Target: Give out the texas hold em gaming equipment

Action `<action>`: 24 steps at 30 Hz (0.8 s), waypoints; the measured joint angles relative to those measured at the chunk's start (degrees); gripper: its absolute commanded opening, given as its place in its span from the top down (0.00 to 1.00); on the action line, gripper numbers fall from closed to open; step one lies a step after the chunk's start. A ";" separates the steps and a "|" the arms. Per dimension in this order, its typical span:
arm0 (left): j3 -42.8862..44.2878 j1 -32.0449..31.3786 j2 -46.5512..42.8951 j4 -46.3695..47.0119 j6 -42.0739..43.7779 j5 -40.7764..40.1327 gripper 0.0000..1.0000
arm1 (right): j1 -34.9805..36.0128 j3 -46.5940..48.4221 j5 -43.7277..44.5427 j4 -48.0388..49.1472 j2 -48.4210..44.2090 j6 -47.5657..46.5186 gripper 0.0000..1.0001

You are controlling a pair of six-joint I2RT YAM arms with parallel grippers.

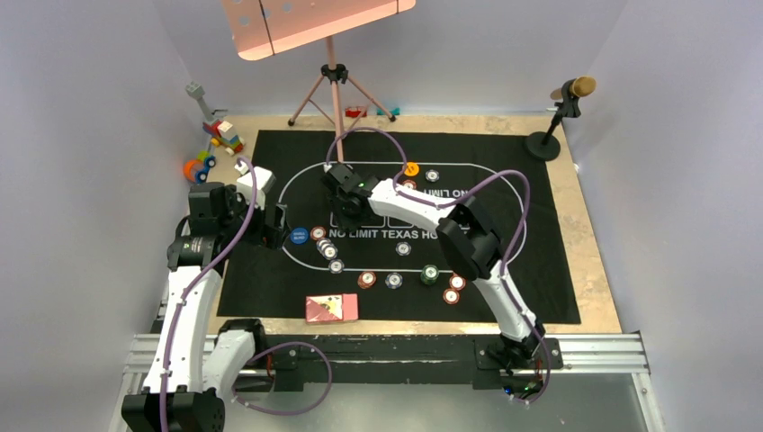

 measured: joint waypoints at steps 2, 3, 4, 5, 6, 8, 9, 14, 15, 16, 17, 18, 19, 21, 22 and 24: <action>0.00 0.00 0.00 0.00 0.02 -0.02 0.00 | 0.46 1.64 -0.13 0.15 1.70 -0.24 0.93; 0.00 0.00 0.00 0.00 0.00 -0.04 0.00 | 0.72 2.47 -0.11 0.09 2.54 -0.35 0.93; -0.02 0.00 0.00 0.00 0.00 -0.04 0.00 | 0.96 3.15 -0.09 0.15 3.30 -0.42 0.93; 0.00 0.00 0.00 0.00 0.02 -0.04 0.00 | 1.27 3.72 -0.07 0.17 4.00 -0.42 0.92; 0.00 0.00 0.00 0.00 0.02 -0.07 0.00 | 1.55 4.20 0.15 0.09 4.59 -0.63 0.92; 0.00 0.00 0.00 0.00 0.02 -0.09 0.00 | 1.97 4.57 -0.07 0.44 4.70 -0.61 0.91; 0.00 0.00 0.00 0.00 0.00 -0.09 0.00 | 2.12 4.57 -0.13 0.61 4.76 -0.61 0.89; -0.02 0.00 0.00 0.00 0.02 -0.09 0.00 | 2.78 4.57 -0.11 1.07 4.96 -0.68 0.72; -0.02 0.00 0.00 0.00 0.00 -0.11 0.00 | 2.78 4.57 -0.13 1.11 4.98 -0.68 0.66; -0.02 0.00 0.00 0.00 0.00 -0.11 0.00 | 2.78 4.57 -0.15 1.11 4.98 -0.68 0.61; -0.02 0.00 0.00 0.00 0.00 -0.11 0.00 | 2.78 4.57 -0.17 1.11 4.98 -0.66 0.57; -0.02 0.00 0.00 0.00 0.00 -0.11 0.00 | 2.78 4.57 -0.22 1.11 4.96 -0.68 0.54; -0.02 0.00 0.00 0.00 0.00 -0.11 0.00 | 2.78 4.57 -0.22 1.11 4.98 -0.68 0.50; -0.02 0.00 0.00 0.00 0.00 -0.11 0.00 | 2.78 4.57 -0.20 1.11 4.98 -0.68 0.45; -0.02 0.00 0.00 0.00 0.02 -0.11 0.00 | 2.78 4.59 -0.22 1.11 4.96 -0.66 0.43; -0.02 0.00 0.00 0.00 0.02 -0.13 0.00 | 2.82 4.70 -0.39 1.14 4.96 -0.68 0.39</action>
